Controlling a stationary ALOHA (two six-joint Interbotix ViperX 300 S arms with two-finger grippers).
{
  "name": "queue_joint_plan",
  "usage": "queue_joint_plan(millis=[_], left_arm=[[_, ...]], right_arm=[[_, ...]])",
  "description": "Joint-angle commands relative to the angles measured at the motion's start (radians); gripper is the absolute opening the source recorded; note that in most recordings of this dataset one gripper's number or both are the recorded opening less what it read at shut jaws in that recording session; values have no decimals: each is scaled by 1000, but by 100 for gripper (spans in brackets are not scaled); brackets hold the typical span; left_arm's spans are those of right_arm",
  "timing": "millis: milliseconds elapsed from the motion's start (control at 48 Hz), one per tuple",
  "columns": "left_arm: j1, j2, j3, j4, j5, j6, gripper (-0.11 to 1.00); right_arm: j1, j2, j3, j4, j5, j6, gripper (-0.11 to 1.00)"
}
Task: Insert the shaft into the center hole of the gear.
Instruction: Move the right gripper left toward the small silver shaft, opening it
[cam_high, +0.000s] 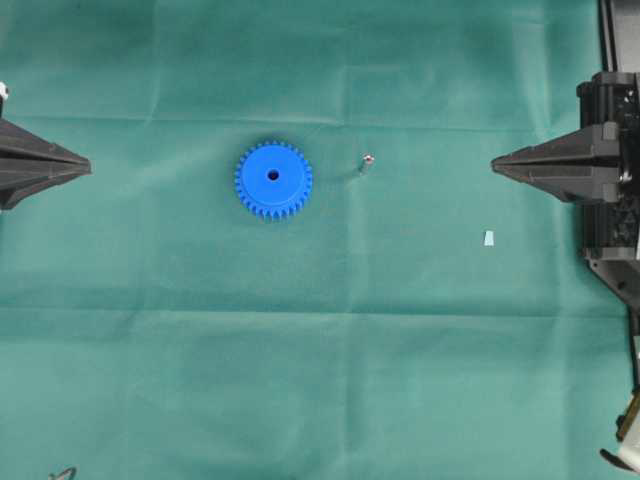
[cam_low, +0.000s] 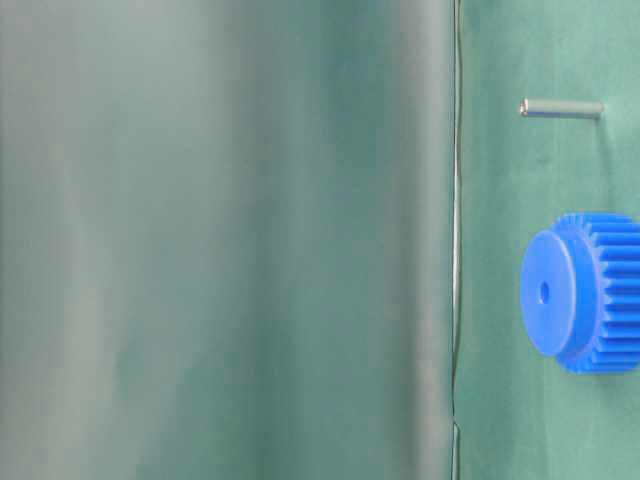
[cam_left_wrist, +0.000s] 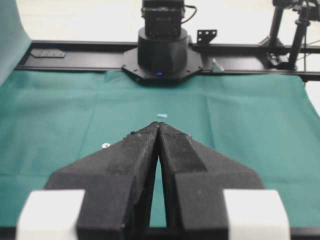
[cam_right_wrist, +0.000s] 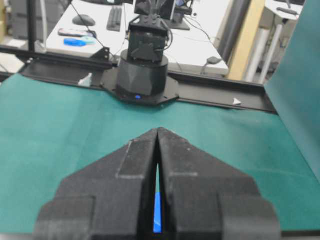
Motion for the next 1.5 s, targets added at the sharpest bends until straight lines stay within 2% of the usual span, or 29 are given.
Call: queue_joint_plan(millis=[0,333,687,770,978,1041,1207,1478], left_arm=[[-2,18,-37,15,0,-3,0],[-2,11,-44,15,26,-5,0],[-2,9,-46,15,32,-5,0],[-2,11,-46,15,35,-5,0],[-2,11,-46,14,37,-5,0],[-2,9,-46,14,37,-5,0],[-2,11,-46,14,37,-6,0],[-2,9,-44,15,44,-11,0]], right_arm=[[2,12,-6,0,-2,-8,2],[-2,34,-63,6,129,14,2],[-84,176,-129,8,127,15,4],[-100,238,-155,8,118,15,18],[-133,428,-207,11,100,17,79],[-143,491,-224,11,98,17,92],[-167,638,-256,18,97,17,86],[-206,813,-253,60,57,17,86]])
